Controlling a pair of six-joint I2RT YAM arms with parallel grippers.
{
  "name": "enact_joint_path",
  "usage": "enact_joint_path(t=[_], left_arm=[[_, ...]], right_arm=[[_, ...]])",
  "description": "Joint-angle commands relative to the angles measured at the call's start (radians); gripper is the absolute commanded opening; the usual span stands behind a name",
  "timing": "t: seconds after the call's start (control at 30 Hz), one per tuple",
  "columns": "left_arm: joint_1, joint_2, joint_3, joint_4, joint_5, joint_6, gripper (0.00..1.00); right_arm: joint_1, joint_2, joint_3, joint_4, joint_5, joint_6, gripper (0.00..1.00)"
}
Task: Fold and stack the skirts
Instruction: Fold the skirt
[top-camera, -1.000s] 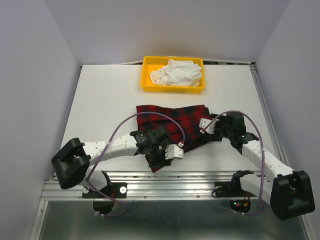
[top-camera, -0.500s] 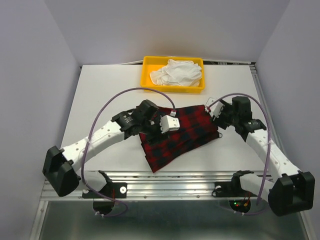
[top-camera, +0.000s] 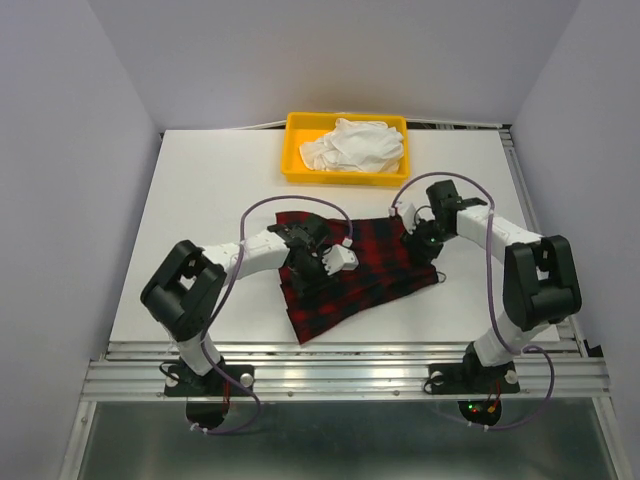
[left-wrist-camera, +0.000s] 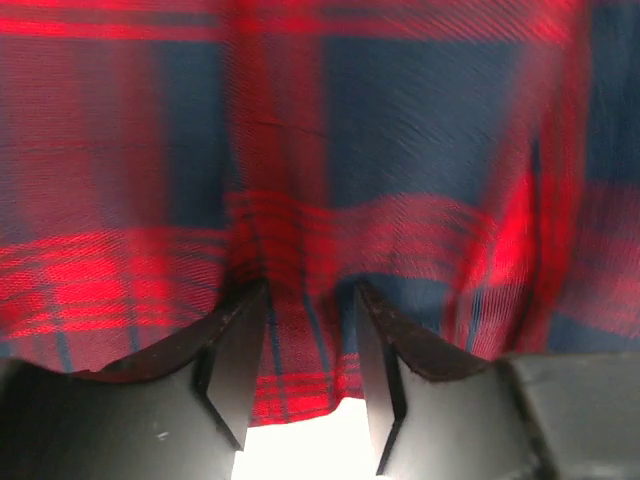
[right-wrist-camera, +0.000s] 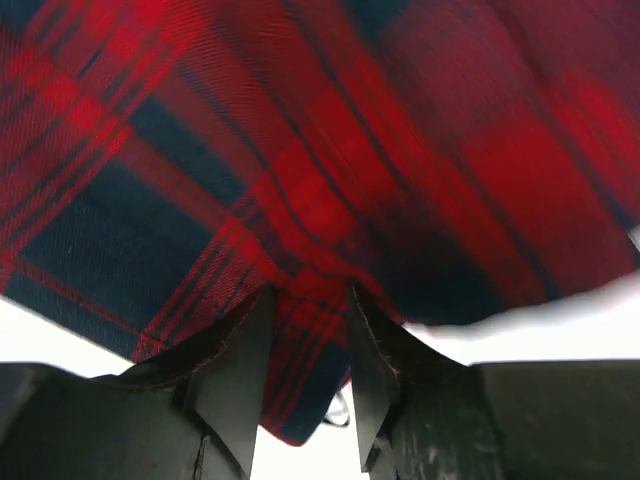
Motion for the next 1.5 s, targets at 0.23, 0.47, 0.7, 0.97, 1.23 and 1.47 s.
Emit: enact_joint_path(t=[0.23, 0.47, 0.7, 0.97, 1.23, 1.47], left_arm=[[0.259, 0.187, 0.289, -0.032, -0.044, 0.033, 0.51], [0.371, 0.128, 0.45, -0.03, 0.002, -0.004, 0.62], [0.362, -0.162, 0.334, -0.137, 0.211, 0.266, 0.62], [0.0, -0.379, 0.093, -0.053, 0.168, 0.409, 0.73], [-0.258, -0.356, -0.069, 0.258, 0.076, 0.423, 0.76], [-0.372, -0.247, -0.018, 0.297, 0.085, 0.516, 0.71]], right_arm=[[0.315, -0.098, -0.149, -0.211, -0.071, 0.05, 0.39], [0.352, -0.205, 0.047, -0.208, -0.301, 0.282, 0.51], [0.207, -0.225, 0.123, -0.159, -0.22, 0.322, 0.56], [-0.017, -0.349, -0.041, -0.236, -0.07, 0.103, 0.83], [-0.045, -0.587, -0.359, -0.011, -0.003, -0.044, 0.94], [-0.045, -0.662, -0.563, 0.248, -0.089, -0.049, 0.87]])
